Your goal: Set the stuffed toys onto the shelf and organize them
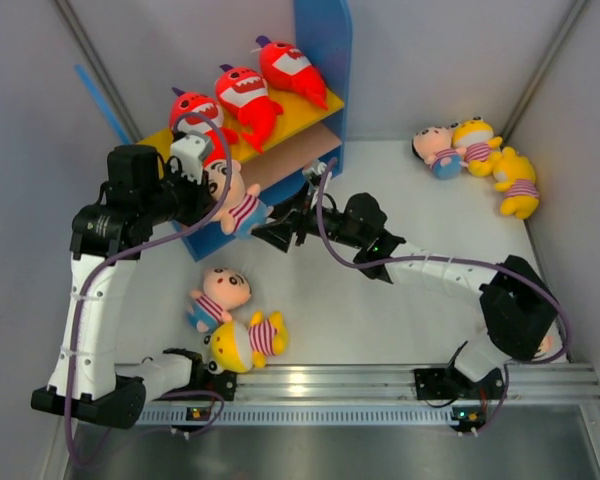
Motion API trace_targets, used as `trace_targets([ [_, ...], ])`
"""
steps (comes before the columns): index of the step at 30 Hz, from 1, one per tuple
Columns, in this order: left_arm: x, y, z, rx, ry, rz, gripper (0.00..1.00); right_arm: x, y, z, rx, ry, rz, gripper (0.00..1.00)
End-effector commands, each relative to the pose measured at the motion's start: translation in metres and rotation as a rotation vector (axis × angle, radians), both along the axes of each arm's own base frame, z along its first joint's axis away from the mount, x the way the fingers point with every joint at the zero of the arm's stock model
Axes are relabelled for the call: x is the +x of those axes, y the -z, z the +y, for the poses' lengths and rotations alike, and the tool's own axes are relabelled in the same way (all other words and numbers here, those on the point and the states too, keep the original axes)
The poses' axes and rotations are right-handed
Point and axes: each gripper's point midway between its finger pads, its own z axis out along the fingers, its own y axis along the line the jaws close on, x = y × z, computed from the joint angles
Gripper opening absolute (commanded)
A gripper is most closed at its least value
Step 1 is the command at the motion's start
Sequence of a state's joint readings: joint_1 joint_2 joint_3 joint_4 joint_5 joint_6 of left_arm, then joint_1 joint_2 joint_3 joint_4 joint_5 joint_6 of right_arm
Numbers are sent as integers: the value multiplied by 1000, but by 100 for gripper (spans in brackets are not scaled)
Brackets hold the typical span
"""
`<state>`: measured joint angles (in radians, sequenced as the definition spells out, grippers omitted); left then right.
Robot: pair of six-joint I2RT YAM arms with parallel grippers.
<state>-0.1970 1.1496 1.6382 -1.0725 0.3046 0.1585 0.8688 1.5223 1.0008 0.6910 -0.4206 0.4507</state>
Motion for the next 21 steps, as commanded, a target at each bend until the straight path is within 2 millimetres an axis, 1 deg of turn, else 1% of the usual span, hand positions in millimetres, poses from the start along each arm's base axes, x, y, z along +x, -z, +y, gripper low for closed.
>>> trace_targets([
  [1, 4, -28, -1, -34, -3, -92, 0, -1, -52, 15, 156, -39, -46, 69],
  [3, 4, -29, -1, -35, -3, -95, 0, -2, -52, 21, 162, -54, -25, 68],
  [5, 4, -30, -1, -37, -4, -96, 0, 0, -50, 27, 165, -62, -12, 58],
  [6, 4, -30, -2, -39, 0, -96, 0, -1, -50, 28, 173, -67, -5, 43],
  [8, 3, -29, -2, -41, 4, -91, 0, 3, -50, 28, 182, -47, 9, 29],
  [9, 3, -29, -4, -45, 10, -89, 0, 5, -50, 26, 185, -31, 14, 19],
  [11, 1, -27, -5, -50, 21, -86, 0, 11, -49, 22, 193, 11, 24, 9],
  [12, 0, -26, -7, -56, 30, -81, 0, 12, -49, 20, 195, 24, 29, 0],
  [14, 0, -25, -7, -52, 32, -81, 0, 15, -50, 16, 195, 45, 29, 0],
  [15, 0, -25, -4, -42, 21, -84, 2, 15, -52, 13, 193, 54, 20, 0],
  [16, 0, -26, -2, -36, 13, -93, 30, 17, -51, 11, 186, 63, 16, 0],
  [18, 1, -28, 2, -20, -2, -104, 64, 18, -46, 2, 160, 70, 24, 0],
  [19, 2, -28, 7, 1, -24, -114, 84, 25, -43, -7, 147, 82, 25, 0],
  [20, 1, -31, 10, 10, -32, -129, 92, 30, -32, -12, 106, 98, 34, 0],
  [21, 0, -33, 13, 20, -44, -140, 96, 31, -28, -23, 80, 114, 36, 0],
])
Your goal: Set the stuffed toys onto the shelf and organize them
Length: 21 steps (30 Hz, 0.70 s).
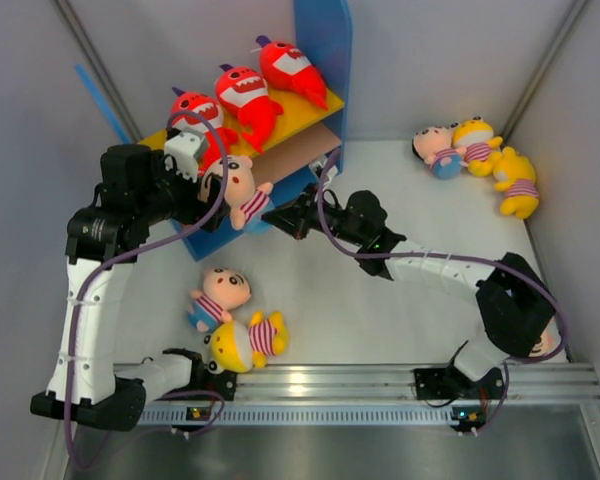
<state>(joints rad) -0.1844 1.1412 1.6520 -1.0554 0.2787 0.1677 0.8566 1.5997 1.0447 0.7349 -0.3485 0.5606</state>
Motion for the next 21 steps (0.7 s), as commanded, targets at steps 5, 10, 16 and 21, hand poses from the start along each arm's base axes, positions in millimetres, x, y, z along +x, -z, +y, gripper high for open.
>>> trace_targets([
  [5, -5, -32, 20, 65, -66, -147, 99, 30, 14, -80, -261, 133, -74, 0],
  [10, -2, -31, 25, 84, -90, -146, 99, 46, 64, -120, -596, 135, 1, 0],
  [16, -2, -36, 27, 87, -101, -159, 99, 104, 74, -136, -702, 192, 113, 0],
  [21, -2, -36, 31, 101, -114, -164, 99, 165, 56, -129, -576, 336, 156, 0],
])
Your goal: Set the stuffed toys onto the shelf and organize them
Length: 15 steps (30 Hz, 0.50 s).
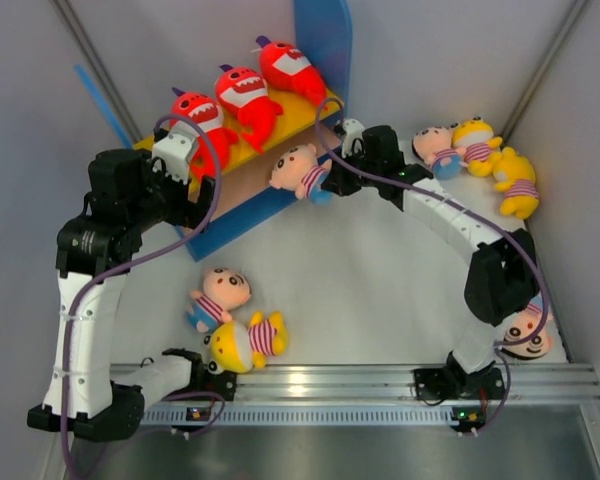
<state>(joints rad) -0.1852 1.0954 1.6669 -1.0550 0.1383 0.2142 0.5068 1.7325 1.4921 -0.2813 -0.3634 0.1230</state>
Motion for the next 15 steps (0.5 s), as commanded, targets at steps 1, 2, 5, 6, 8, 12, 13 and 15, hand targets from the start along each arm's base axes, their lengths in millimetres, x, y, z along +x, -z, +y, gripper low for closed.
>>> trace_targets([
  [1, 2, -20, 5, 12, -16, -73, 99, 38, -34, 4, 100, 116, -40, 0],
  [2, 2, -20, 5, 15, -17, -72, 99, 50, -31, 6, 106, 136, -45, 0],
  [5, 2, -21, 5, 18, -17, -78, 99, 70, -36, 13, 150, 176, -66, 0],
  [6, 2, -20, 6, 21, -19, -76, 99, 74, -38, 14, 161, 190, -71, 0],
  [8, 2, -20, 6, 20, -18, -76, 99, 84, -46, 16, 192, 208, -92, 0],
  [12, 3, -19, 6, 25, -17, -74, 99, 101, -55, 12, 221, 276, -126, 0],
  [13, 3, -19, 6, 25, -17, -72, 99, 107, -53, 13, 228, 289, -124, 0],
  [15, 5, -18, 5, 26, -16, -69, 99, 120, -53, 11, 232, 313, -134, 0],
])
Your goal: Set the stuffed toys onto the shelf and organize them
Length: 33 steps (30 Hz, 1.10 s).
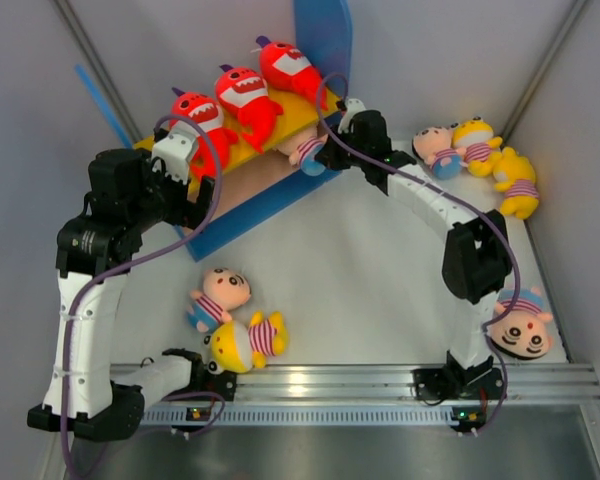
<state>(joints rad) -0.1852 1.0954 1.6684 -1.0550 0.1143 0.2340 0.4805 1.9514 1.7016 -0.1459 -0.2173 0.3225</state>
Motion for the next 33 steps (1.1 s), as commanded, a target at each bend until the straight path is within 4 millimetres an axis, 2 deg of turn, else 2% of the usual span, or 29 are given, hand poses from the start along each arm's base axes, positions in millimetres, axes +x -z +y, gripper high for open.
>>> trace_targets([
  [1, 4, -18, 1, 0, -2, -61, 99, 43, -45, 2, 81, 81, -140, 0],
  [7, 4, -18, 2, 6, -9, -62, 99, 70, -45, 13, 87, 78, -195, 3],
  [10, 4, -17, 3, 8, -12, -61, 99, 76, -50, 12, 99, 98, -227, 11],
  [12, 4, -17, 2, 6, -10, -59, 99, 78, -50, 10, 92, 110, -235, 17],
  [13, 5, -16, 2, 7, -11, -57, 99, 78, -50, 10, 92, 110, -237, 29],
  [14, 5, -17, 2, 6, -10, -59, 99, 77, -49, 11, 88, 101, -236, 36],
  [17, 4, -15, 2, 8, -9, -56, 99, 70, -51, 10, 72, 81, -235, 52],
  [20, 3, -16, 3, 13, -11, -59, 99, 56, -62, -1, 63, 78, -253, 59],
  [21, 3, -16, 4, 12, -13, -60, 99, 49, -47, -7, 49, 80, -222, 60],
  [22, 3, -16, 4, 15, -14, -59, 99, 38, -69, -15, 70, 83, -251, 62],
  [23, 3, -15, 4, 15, -14, -59, 99, 35, -73, -27, 78, 93, -251, 64],
  [24, 3, -15, 4, 17, -14, -58, 99, 27, -57, -35, 81, 102, -211, 66],
  [25, 3, -14, 4, 17, -13, -55, 99, 20, -79, -56, 105, 129, -239, 71],
  [27, 2, -14, 4, 20, -10, -58, 99, 12, -85, -80, 143, 163, -234, 75],
  [28, 3, -12, 4, 22, -11, -52, 99, 6, -85, -111, 151, 217, -227, 75],
  [30, 4, -11, 4, 23, -12, -49, 99, 1, -82, -143, 186, 291, -199, 76],
  [31, 5, -11, 5, 25, -13, -48, 99, 9, -78, -179, 188, 379, -185, 77],
  [33, 5, -10, 6, 29, -18, -44, 99, 22, -59, -218, 226, 521, -110, 77],
])
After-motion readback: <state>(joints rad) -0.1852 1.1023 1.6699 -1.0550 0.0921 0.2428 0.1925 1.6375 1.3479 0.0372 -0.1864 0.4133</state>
